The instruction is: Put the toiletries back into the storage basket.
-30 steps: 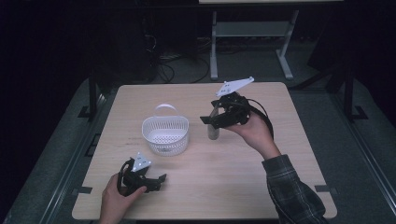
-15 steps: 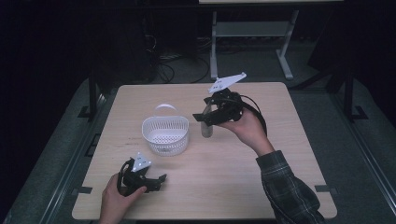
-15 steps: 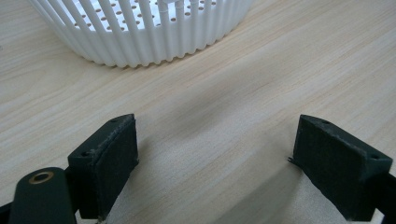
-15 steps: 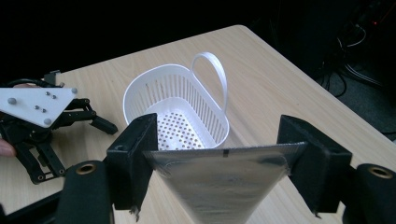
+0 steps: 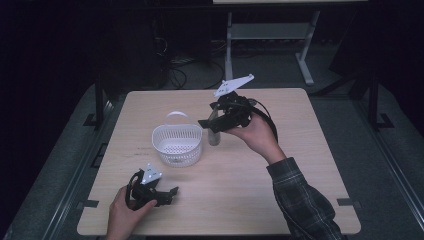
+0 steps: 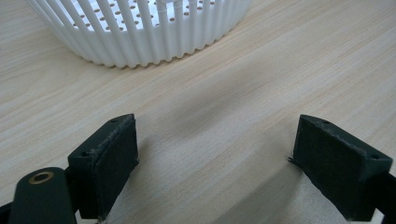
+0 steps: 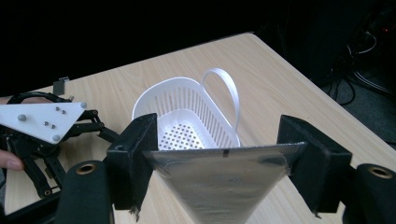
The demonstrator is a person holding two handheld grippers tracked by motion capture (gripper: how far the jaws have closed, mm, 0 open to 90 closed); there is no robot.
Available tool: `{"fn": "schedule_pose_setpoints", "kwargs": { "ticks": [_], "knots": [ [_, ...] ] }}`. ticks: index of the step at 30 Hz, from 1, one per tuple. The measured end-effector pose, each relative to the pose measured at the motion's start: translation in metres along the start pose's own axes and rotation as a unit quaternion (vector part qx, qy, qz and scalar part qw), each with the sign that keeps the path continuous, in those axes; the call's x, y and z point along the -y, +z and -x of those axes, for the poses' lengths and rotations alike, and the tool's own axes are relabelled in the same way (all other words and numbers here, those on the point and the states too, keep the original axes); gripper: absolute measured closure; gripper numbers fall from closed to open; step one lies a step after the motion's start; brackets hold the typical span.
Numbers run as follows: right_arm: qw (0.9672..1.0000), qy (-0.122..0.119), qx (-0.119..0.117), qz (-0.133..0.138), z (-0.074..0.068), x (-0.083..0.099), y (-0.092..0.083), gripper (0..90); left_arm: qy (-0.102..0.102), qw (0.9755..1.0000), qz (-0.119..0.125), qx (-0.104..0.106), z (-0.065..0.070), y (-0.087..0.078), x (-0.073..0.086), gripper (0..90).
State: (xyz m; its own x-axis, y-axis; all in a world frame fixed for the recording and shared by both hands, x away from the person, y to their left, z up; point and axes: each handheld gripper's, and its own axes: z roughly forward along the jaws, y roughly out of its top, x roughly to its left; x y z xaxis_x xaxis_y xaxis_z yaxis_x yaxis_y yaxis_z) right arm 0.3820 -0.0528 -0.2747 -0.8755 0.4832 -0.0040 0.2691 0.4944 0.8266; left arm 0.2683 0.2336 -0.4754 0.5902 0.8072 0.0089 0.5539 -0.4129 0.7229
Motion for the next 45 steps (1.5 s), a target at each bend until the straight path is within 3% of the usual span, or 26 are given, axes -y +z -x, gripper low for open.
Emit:
{"fn": "schedule_pose_setpoints", "kwargs": {
  "ticks": [32, 45],
  "knots": [
    [0.9996, -0.006, -0.025, 0.015, -0.012, -0.029, 0.029, 29.7, 0.000, 1.0000, 0.000, 0.002, 0.001, 0.000, 0.000, 12.8],
    [0.9993, -0.003, -0.035, 0.017, -0.016, -0.032, 0.047, 29.7, 0.004, 1.0000, 0.001, 0.003, 0.001, 0.000, 0.000, 12.8]
  ]
}}
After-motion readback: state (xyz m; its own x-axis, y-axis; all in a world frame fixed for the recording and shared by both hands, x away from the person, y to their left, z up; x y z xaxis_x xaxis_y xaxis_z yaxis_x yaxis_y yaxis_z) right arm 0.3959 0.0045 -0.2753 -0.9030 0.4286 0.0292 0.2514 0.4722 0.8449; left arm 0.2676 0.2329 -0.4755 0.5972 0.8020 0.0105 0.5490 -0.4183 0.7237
